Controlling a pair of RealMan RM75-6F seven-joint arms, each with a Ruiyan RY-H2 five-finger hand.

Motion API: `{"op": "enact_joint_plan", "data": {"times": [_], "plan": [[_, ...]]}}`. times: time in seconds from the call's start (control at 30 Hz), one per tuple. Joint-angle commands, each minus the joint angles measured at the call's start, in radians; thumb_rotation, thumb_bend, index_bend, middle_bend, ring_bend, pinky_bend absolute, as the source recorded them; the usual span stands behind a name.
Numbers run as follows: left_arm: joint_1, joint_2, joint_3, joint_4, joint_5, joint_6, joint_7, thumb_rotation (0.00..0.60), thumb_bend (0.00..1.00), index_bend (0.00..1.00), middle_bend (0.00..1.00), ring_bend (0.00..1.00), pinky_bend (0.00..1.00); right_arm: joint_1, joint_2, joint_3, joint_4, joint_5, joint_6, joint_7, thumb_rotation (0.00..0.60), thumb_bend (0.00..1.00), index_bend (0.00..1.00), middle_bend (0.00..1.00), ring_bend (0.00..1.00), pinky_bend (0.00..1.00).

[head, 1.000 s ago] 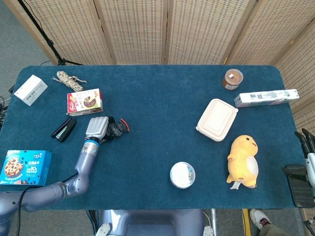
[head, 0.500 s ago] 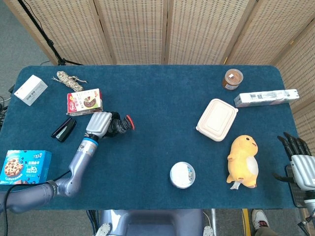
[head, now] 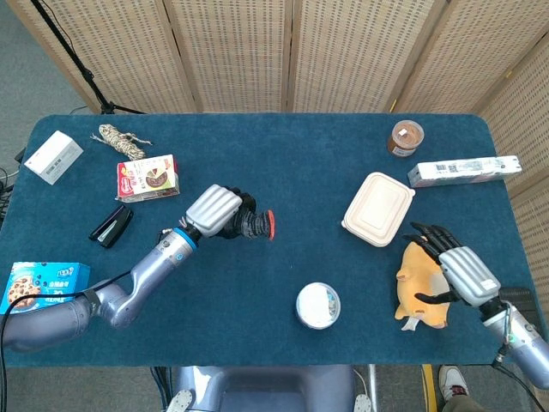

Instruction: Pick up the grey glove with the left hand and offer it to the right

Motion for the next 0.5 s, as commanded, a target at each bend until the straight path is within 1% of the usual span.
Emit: {"op": "enact_joint_plan", "data": {"times": [0.03, 0.23, 0.5], "plan": [[-0.038, 0.008, -0.021, -0.021, -0.026, -0.038, 0.000, 0.600, 0.28, 0.54, 0.49, 0.41, 0.51, 0.048, -0.020, 0.003, -0.018, -0.010, -0.039, 0.035, 0.600, 0.00, 0.12, 0.00, 0.00, 0.00], [-0.095, 0.002, -0.043, -0.055, -0.087, -0.073, 0.068, 0.600, 0.26, 0.54, 0.49, 0.41, 0.51, 0.090, -0.036, 0.013, -0.095, 0.011, -0.048, 0.084, 0.600, 0.00, 0.13, 0.01, 0.00, 0.00], [-0.124, 0.007, -0.055, -0.102, -0.186, -0.065, 0.144, 0.600, 0.26, 0.55, 0.49, 0.41, 0.51, 0.116, -0.072, -0.001, -0.118, 0.029, -0.074, 0.061, 0.600, 0.00, 0.15, 0.04, 0.00, 0.00]]}}
